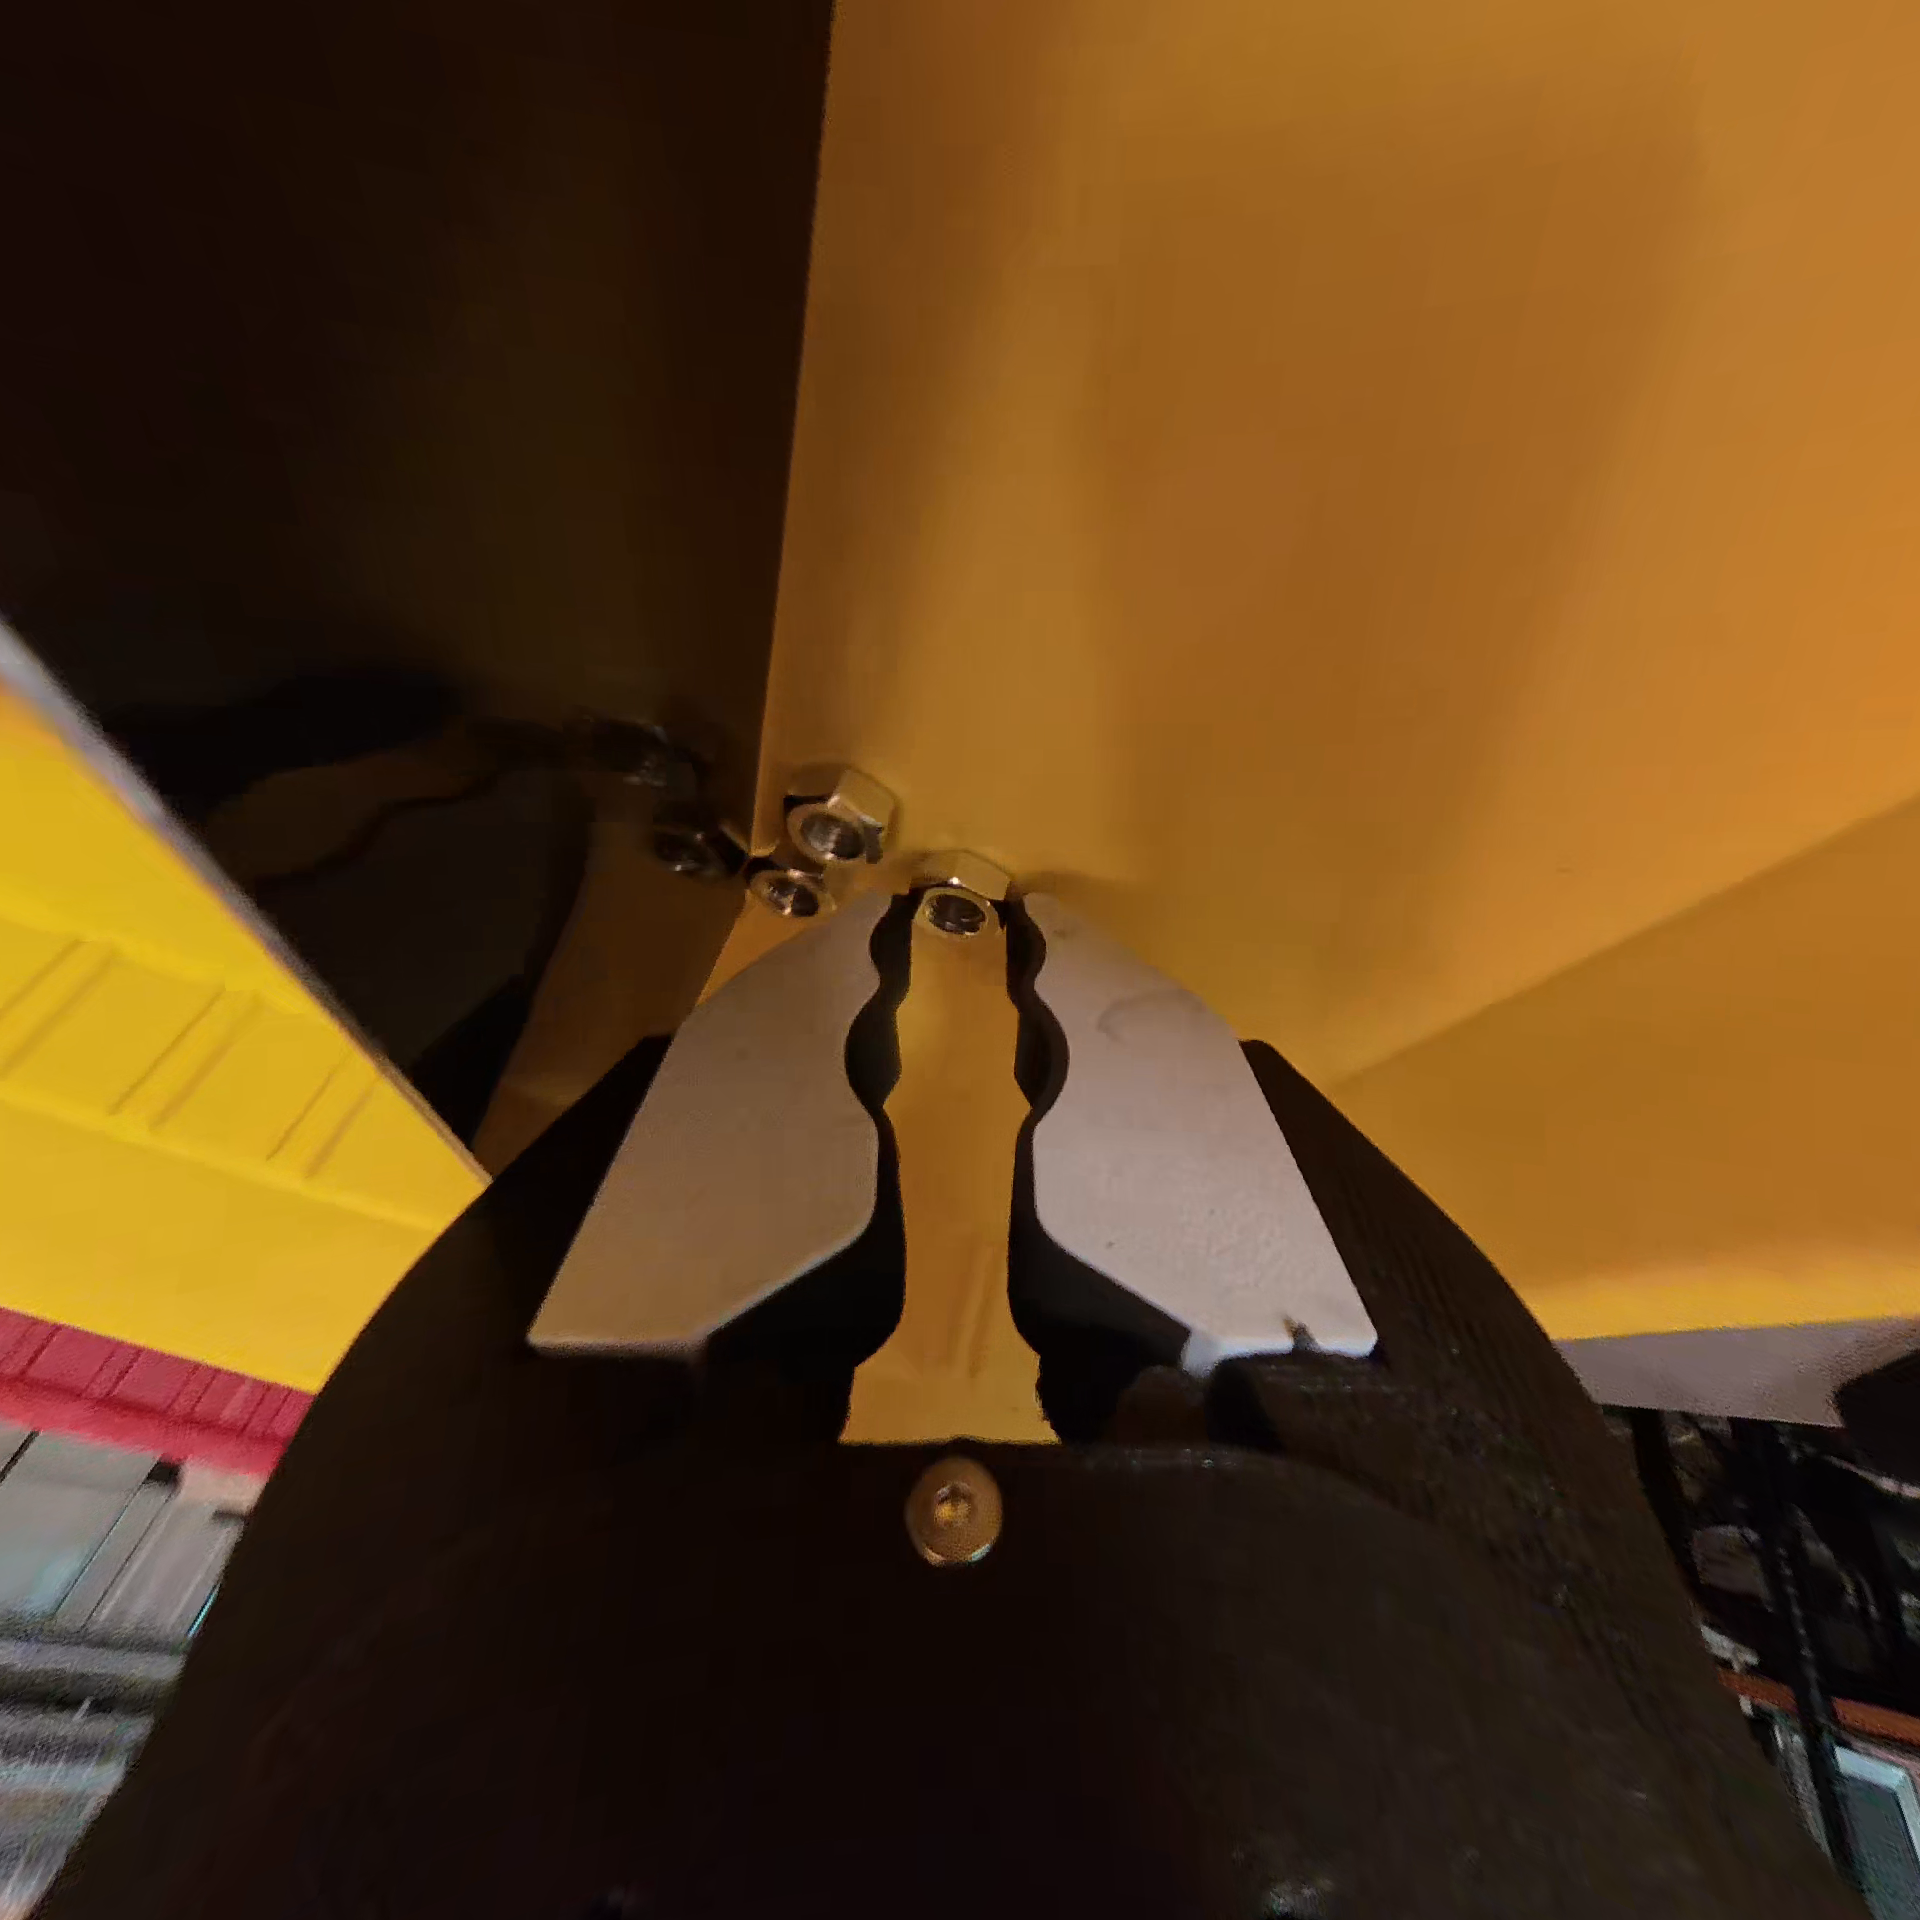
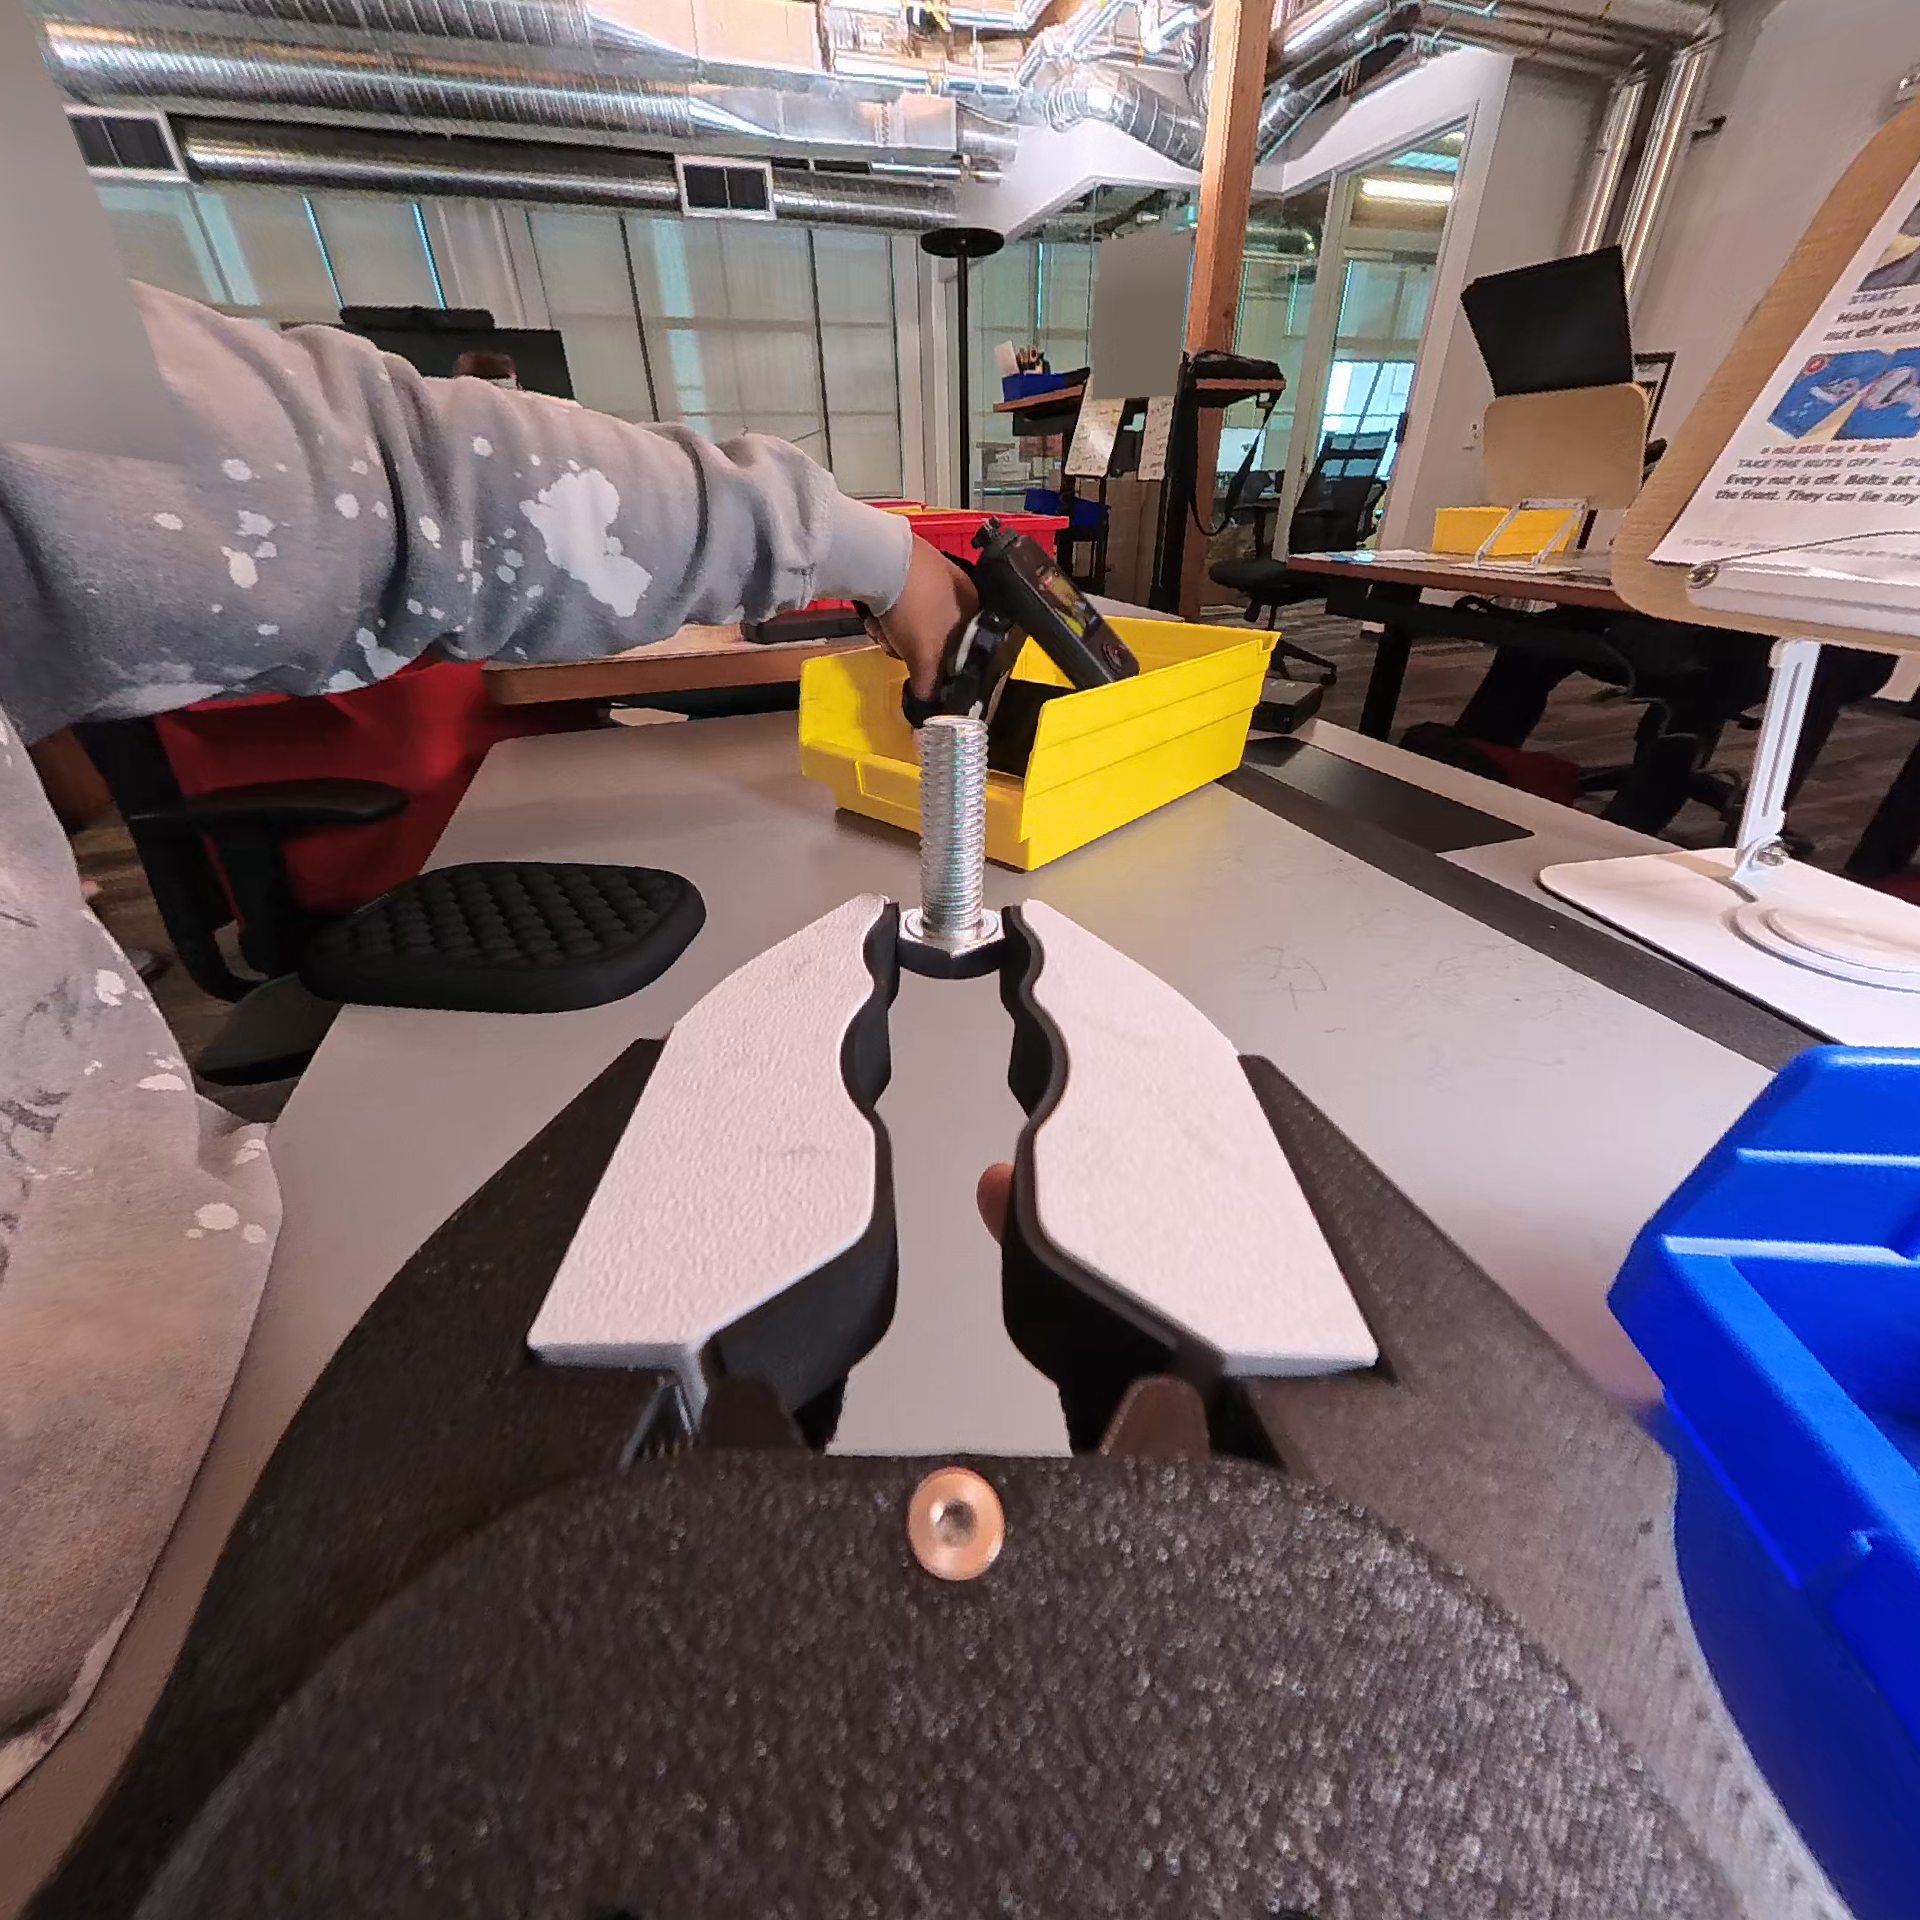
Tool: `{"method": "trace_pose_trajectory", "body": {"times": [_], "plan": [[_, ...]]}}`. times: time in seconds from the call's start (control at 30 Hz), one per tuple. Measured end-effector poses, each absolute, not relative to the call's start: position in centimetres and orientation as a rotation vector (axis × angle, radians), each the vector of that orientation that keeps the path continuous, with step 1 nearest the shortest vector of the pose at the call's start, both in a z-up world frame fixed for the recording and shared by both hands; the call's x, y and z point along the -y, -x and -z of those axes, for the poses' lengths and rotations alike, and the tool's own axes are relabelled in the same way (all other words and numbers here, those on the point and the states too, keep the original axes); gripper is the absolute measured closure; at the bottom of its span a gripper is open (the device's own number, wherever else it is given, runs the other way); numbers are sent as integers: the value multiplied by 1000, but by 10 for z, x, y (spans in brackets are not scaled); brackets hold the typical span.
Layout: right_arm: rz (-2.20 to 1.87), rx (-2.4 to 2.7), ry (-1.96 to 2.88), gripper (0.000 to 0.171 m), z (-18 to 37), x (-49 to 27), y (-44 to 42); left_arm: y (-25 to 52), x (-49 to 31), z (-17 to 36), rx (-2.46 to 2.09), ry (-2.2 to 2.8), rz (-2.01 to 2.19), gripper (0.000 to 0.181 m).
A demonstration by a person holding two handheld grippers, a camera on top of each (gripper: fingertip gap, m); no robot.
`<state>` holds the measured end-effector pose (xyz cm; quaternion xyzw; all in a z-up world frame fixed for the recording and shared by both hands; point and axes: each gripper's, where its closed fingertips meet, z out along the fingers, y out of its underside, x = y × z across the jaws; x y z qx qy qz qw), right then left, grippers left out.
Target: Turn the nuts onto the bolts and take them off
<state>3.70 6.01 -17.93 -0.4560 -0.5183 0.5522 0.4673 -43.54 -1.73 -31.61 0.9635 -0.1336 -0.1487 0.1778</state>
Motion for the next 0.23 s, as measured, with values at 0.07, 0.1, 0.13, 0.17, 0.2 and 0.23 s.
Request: {"method": "trace_pose_trajectory", "body": {"times": [0.07,0.1,0.13,0.17,0.2,0.23], "plan": [[-1357,1274,1119,153,180,-60,-37,417,5,316,375,-2845,312,163],[-1357,1276,1118,153,180,-60,-37,403,-3,315,385,-2918,232,163],[-1358,1279,1117,153,180,-60,-37,390,-12,314,414,-2980,177,163],[-1359,1281,1117,152,180,-59,-36,380,-19,313,446,-3024,160,163],[-1361,1282,1118,153,181,-59,-36,371,-26,313,481,-3064,151,163],[-1363,1282,1119,152,181,-59,-36,364,-35,313,505,-3112,143,163]]}}
